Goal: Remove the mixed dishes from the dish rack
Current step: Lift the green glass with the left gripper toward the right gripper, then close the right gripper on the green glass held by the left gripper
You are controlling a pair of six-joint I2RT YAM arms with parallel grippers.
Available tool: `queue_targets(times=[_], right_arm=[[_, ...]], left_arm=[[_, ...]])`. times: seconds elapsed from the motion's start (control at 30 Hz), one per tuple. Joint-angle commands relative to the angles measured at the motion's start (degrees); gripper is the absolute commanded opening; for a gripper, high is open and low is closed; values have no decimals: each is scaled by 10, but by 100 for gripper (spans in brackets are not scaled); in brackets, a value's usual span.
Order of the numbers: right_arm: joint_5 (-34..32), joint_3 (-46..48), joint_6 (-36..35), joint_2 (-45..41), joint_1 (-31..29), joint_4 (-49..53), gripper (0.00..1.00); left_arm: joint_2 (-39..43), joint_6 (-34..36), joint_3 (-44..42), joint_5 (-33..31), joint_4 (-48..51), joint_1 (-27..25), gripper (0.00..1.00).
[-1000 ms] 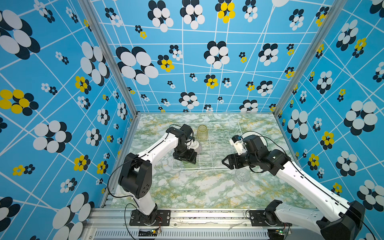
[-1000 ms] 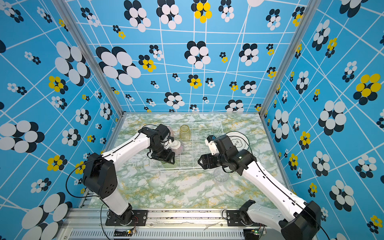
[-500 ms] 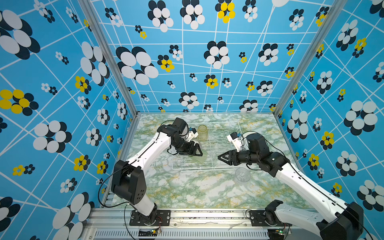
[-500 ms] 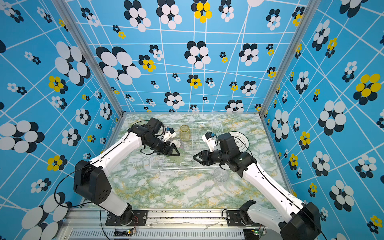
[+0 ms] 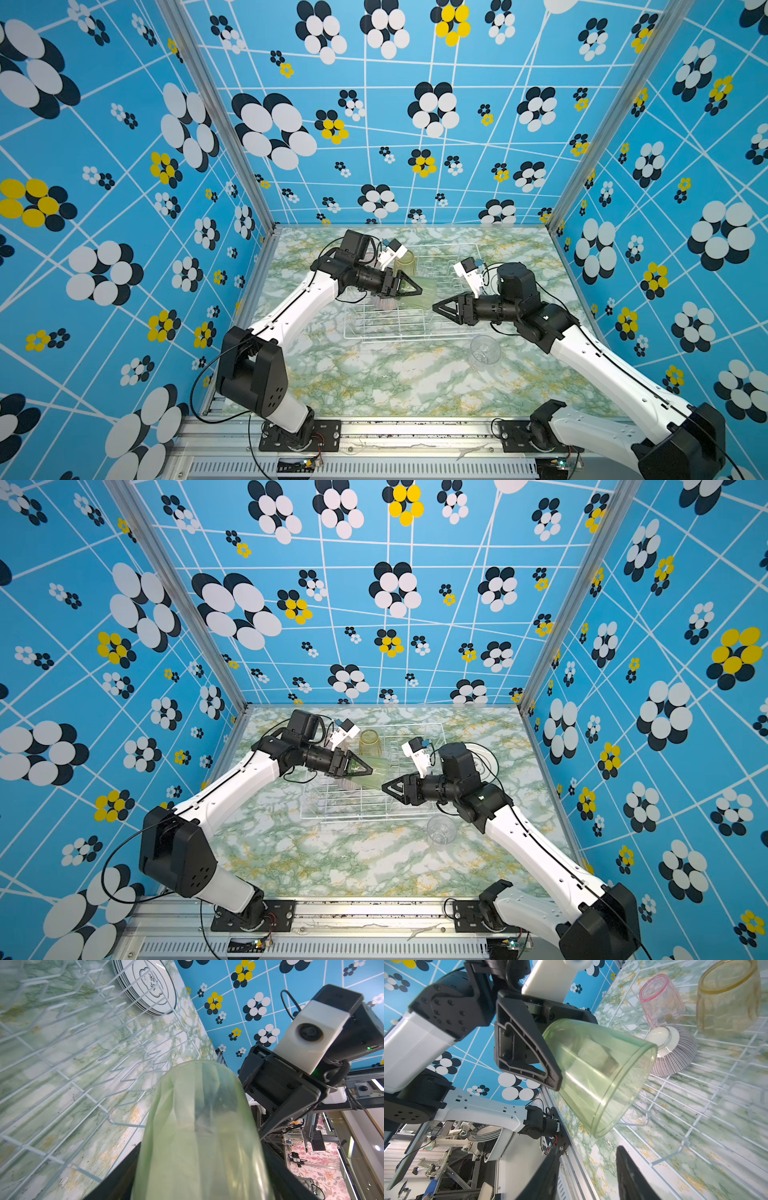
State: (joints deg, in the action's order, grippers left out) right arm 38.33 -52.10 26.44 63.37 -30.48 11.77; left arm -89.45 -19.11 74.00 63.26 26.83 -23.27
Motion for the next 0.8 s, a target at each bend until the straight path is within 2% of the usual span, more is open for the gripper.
queue_targets(times=[0.0,0.3,0.6,0.77], right_arm=[[27,5,14,-6,7,-48,45],[67,-6,34,13,9,-117,40],[95,-14,57,33,9,-175,23],[94,-20,54,31,9,-173,11]], left_arm=[[12,-54,-20,63,-97,0,66],[-2,-175,-61,105,-279,-15,66],[-35,-267,-63,126,-409,-42,66],[-43,-285,-62,130,-433,-47,66]])
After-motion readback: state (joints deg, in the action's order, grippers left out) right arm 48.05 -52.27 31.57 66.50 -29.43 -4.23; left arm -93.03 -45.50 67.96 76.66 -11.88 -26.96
